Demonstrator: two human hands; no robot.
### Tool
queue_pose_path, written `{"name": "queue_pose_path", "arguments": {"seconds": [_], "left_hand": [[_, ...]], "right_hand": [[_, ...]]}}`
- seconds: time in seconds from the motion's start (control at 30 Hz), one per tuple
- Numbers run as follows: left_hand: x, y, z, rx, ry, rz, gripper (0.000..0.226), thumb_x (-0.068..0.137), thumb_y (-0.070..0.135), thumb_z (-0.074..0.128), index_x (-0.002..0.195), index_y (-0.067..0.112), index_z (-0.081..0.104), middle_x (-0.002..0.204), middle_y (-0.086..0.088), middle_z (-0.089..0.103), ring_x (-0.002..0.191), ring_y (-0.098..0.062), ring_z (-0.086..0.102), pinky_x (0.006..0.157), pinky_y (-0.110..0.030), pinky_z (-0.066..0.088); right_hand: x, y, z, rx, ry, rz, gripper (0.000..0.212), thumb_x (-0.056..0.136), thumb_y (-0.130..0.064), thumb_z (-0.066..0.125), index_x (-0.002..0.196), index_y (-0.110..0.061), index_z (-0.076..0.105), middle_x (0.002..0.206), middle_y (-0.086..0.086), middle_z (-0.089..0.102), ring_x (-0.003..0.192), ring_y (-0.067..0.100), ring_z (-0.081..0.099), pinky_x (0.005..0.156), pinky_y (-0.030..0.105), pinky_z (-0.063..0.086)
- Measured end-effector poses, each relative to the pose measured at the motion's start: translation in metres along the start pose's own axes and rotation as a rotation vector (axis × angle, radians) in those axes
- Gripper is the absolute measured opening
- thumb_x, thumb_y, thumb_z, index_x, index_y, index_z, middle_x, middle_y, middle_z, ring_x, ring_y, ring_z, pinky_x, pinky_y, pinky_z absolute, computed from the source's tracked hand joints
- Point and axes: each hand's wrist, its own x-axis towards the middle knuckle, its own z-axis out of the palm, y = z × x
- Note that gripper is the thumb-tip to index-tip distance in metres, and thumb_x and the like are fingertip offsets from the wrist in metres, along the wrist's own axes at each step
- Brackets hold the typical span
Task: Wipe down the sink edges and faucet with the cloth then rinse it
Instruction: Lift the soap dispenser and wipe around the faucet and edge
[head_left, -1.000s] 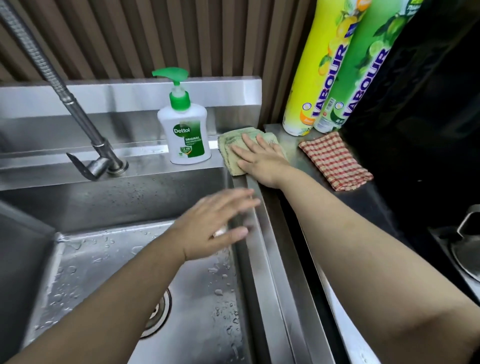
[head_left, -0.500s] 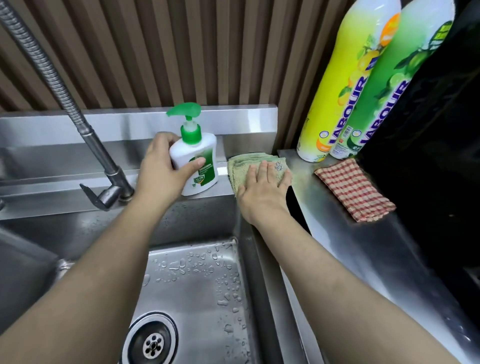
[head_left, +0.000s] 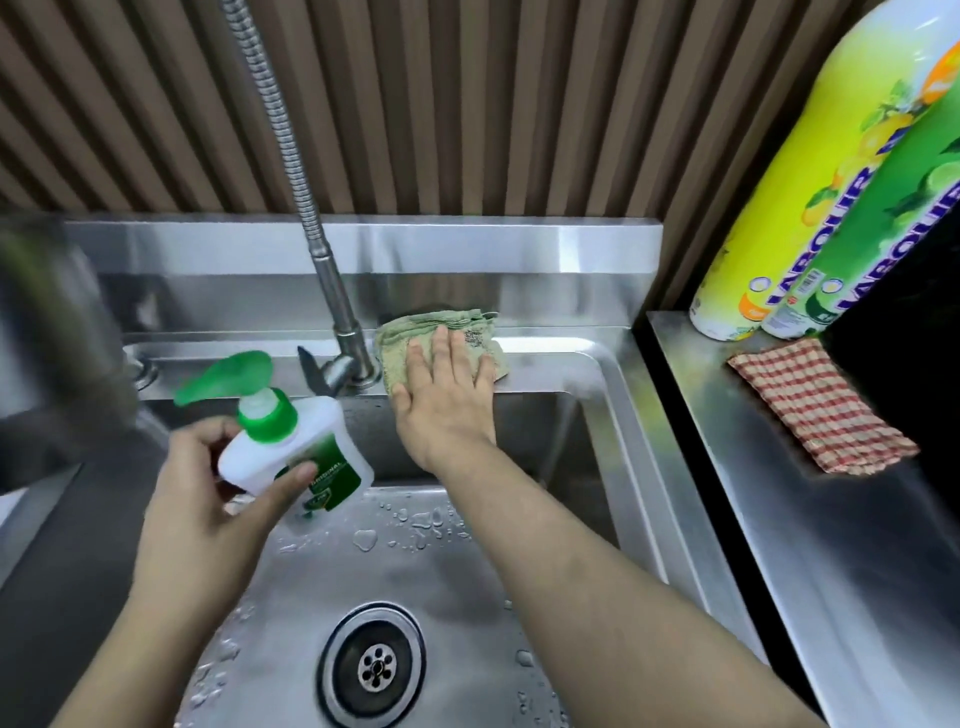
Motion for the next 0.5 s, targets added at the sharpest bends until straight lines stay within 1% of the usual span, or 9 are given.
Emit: {"name": "queue_pose_path", "arguments": {"seconds": [0.07, 0.17, 0.27, 0.33, 0.4, 0.43, 0.5], "left_hand": [[-0.003, -0.003, -0.005, 0.012, -0.007, 0.017, 0.044, 0.058, 0.042, 0.075, 0.088, 0.047, 0.044, 0.097, 0.010, 0.059, 0.081, -0.020, 0.060, 0.069, -0.032, 0.048], [-0.008, -0.004, -0.004, -0.012, -0.019, 0.017, 0.041, 0.058, 0.039, 0.071, 0.090, 0.039, 0.044, 0.095, 0.011, 0.058, 0.080, -0.014, 0.058, 0.066, -0.027, 0.045], [-0.014, 0.001, 0.004, -0.044, -0.043, 0.020, 0.042, 0.061, 0.036, 0.073, 0.092, 0.037, 0.045, 0.096, 0.011, 0.059, 0.077, -0.010, 0.057, 0.065, -0.023, 0.046], [-0.016, 0.002, 0.009, -0.055, -0.059, 0.030, 0.041, 0.067, 0.026, 0.077, 0.090, 0.037, 0.045, 0.098, 0.008, 0.060, 0.073, -0.003, 0.055, 0.063, -0.013, 0.044], [-0.018, 0.003, 0.012, -0.045, -0.081, 0.051, 0.044, 0.070, 0.016, 0.078, 0.089, 0.038, 0.044, 0.099, 0.006, 0.060, 0.072, 0.000, 0.054, 0.061, -0.007, 0.042], [-0.017, 0.004, 0.011, -0.039, -0.096, 0.066, 0.046, 0.070, 0.015, 0.078, 0.089, 0.038, 0.043, 0.100, 0.006, 0.060, 0.075, -0.002, 0.055, 0.061, -0.006, 0.042], [-0.016, 0.001, 0.008, -0.022, -0.119, 0.086, 0.047, 0.069, 0.014, 0.078, 0.090, 0.039, 0.043, 0.102, 0.006, 0.058, 0.083, -0.007, 0.057, 0.064, -0.006, 0.042]], "right_hand": [[0.004, -0.012, 0.001, 0.027, -0.008, -0.043, 0.056, 0.099, -0.038, 0.018, 0.151, -0.021, 0.003, 0.158, 0.006, -0.014, 0.144, 0.023, -0.018, 0.113, 0.049, -0.012], [0.006, -0.001, -0.005, 0.053, -0.032, -0.153, 0.053, 0.100, -0.038, 0.025, 0.150, -0.027, 0.010, 0.159, -0.002, -0.010, 0.145, 0.017, -0.015, 0.114, 0.042, -0.013], [0.001, 0.026, -0.016, 0.086, -0.091, -0.298, 0.048, 0.100, -0.040, 0.029, 0.147, -0.035, 0.021, 0.159, -0.011, 0.007, 0.145, 0.010, -0.005, 0.115, 0.037, -0.009], [-0.002, 0.046, -0.027, 0.101, -0.138, -0.376, 0.044, 0.100, -0.040, 0.033, 0.144, -0.037, 0.029, 0.156, -0.015, 0.017, 0.145, 0.009, 0.004, 0.116, 0.036, -0.003], [-0.004, 0.063, -0.036, 0.119, -0.182, -0.396, 0.042, 0.098, -0.039, 0.040, 0.140, -0.037, 0.036, 0.154, -0.016, 0.024, 0.144, 0.009, 0.012, 0.118, 0.037, 0.002], [-0.004, 0.066, -0.039, 0.144, -0.181, -0.383, 0.042, 0.097, -0.039, 0.043, 0.139, -0.037, 0.038, 0.153, -0.015, 0.027, 0.144, 0.010, 0.014, 0.118, 0.037, 0.004], [-0.003, 0.053, -0.035, 0.180, -0.139, -0.347, 0.047, 0.094, -0.040, 0.047, 0.139, -0.035, 0.036, 0.153, -0.012, 0.029, 0.143, 0.011, 0.016, 0.117, 0.038, 0.001]]}}
